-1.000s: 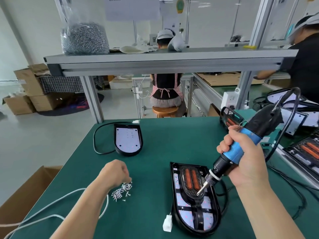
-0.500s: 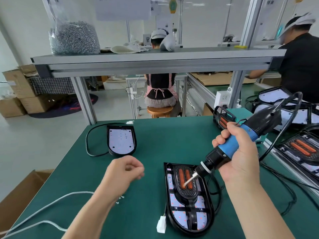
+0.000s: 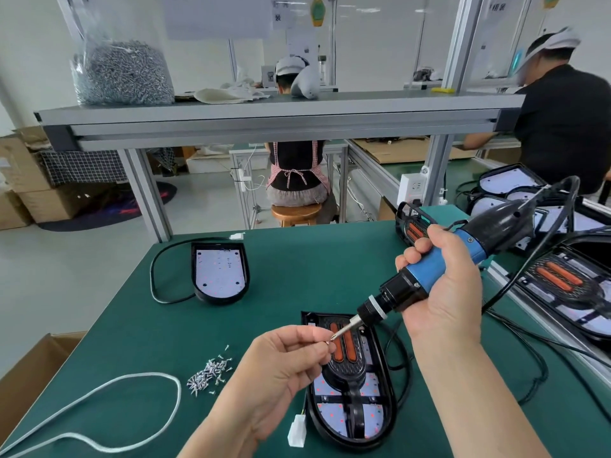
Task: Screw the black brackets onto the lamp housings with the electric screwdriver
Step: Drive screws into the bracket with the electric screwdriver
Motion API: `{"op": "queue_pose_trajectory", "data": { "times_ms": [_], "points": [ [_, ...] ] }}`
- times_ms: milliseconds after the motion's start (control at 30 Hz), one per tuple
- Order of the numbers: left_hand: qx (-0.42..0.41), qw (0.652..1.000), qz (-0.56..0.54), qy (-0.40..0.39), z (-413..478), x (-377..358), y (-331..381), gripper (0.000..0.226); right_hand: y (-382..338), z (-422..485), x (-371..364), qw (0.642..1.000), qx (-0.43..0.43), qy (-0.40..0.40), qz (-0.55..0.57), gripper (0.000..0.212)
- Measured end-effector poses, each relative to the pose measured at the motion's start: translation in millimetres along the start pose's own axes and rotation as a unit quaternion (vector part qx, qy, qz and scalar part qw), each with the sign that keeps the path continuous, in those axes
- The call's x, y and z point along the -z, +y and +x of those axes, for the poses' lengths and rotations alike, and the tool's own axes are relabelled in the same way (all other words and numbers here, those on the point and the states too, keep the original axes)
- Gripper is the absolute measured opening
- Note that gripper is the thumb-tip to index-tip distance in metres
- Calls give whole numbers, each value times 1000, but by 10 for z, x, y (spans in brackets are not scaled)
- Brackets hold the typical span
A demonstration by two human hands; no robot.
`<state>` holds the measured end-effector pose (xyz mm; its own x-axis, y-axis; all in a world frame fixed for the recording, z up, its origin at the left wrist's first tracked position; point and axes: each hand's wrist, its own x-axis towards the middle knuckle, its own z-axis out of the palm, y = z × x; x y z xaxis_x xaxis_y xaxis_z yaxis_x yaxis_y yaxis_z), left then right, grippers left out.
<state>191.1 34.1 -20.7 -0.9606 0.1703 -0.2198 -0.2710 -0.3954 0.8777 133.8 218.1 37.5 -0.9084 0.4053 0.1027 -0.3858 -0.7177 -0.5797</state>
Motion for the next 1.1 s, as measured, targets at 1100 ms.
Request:
{"op": "queue_pose_trajectory", "data": {
  "times_ms": [1100],
  "points": [
    [-302, 866, 363, 163, 37, -54, -264, 47, 155, 88, 21, 996, 9, 81, -21, 14]
  ]
}}
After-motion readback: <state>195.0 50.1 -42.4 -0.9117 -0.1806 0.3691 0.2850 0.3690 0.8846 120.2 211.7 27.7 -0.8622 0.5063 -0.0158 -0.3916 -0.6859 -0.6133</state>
